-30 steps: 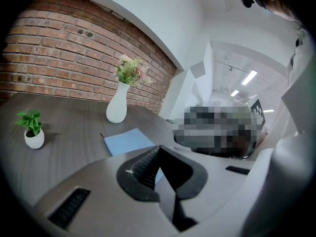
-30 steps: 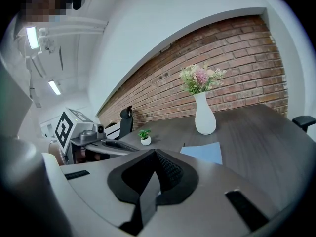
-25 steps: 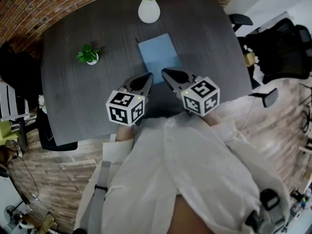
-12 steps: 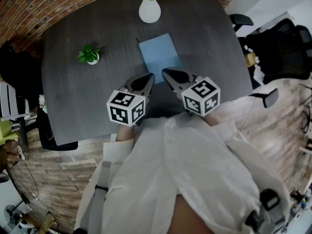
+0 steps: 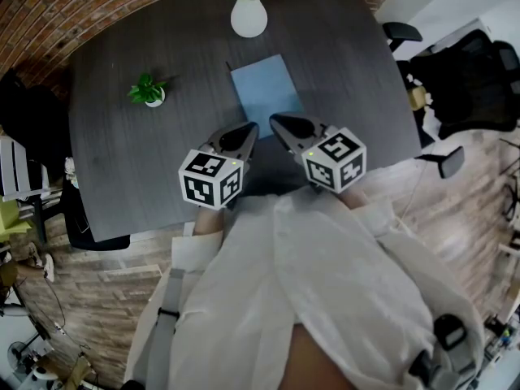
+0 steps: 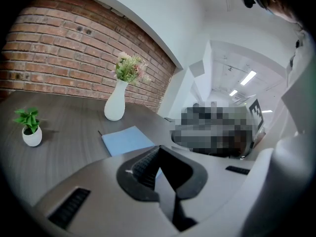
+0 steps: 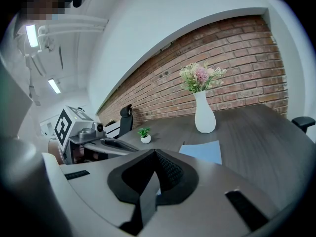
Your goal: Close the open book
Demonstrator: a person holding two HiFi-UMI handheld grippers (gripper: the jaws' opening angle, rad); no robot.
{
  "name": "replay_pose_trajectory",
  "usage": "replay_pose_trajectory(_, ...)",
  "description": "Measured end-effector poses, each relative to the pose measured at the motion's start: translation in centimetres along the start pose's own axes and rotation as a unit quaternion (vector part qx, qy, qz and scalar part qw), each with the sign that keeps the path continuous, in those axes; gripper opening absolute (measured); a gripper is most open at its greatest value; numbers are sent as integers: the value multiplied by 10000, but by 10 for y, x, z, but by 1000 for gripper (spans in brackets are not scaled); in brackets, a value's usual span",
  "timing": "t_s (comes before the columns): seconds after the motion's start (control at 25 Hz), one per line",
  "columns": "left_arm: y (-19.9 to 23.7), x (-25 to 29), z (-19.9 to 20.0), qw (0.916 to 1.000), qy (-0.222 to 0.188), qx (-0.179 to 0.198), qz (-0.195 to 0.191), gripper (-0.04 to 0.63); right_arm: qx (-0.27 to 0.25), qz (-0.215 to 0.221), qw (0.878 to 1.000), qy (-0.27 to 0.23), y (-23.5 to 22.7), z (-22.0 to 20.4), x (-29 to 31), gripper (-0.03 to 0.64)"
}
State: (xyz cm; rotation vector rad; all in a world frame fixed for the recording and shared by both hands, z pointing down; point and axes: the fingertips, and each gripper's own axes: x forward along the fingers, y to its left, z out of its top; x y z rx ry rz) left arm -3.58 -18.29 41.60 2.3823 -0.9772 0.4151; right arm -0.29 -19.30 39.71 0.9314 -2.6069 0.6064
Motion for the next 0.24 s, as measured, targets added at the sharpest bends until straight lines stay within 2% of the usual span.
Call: replay_pose_trajectory(0.24, -4, 0, -1, 10000, 27, 33, -23, 5, 16, -5, 10000, 11, 2, -1, -2, 5)
